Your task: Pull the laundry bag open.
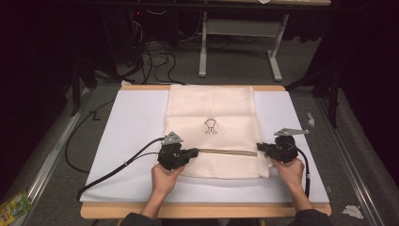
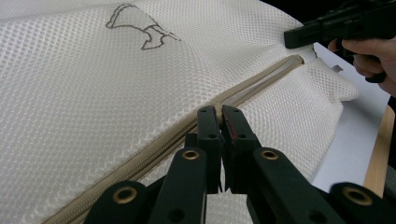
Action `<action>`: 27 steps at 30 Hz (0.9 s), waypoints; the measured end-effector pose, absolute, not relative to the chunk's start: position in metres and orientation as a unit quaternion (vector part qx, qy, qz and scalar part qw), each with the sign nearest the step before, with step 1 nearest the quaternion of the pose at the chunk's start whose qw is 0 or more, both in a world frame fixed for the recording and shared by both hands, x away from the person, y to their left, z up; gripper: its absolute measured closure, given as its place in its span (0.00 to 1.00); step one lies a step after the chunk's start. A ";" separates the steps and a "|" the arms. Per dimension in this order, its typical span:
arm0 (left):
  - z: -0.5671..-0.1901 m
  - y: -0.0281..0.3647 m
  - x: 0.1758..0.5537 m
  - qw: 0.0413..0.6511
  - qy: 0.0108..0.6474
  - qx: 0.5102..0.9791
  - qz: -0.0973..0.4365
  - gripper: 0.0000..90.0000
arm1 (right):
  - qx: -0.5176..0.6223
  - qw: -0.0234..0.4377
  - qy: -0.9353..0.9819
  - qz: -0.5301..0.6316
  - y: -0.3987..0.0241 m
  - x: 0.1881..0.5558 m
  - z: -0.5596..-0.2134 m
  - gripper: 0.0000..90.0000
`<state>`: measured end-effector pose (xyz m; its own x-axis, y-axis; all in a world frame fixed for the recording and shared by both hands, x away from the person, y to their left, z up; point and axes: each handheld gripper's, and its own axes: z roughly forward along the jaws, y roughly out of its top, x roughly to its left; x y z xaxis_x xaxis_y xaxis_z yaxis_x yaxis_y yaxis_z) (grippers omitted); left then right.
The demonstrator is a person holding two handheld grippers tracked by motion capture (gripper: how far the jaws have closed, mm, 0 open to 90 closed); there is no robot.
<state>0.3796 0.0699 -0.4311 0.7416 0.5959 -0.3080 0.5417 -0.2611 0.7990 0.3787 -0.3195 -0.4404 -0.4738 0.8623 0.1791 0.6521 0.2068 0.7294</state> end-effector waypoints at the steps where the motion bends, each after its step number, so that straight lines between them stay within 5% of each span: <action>1: -0.431 0.071 0.380 0.491 0.358 0.793 0.027 0.97 | 0.495 0.134 0.765 0.389 -0.319 0.379 -0.441 0.98; 27: -0.431 0.101 0.377 0.499 0.381 0.777 0.046 0.97 | 0.491 0.138 0.772 0.380 -0.316 0.381 -0.438 0.98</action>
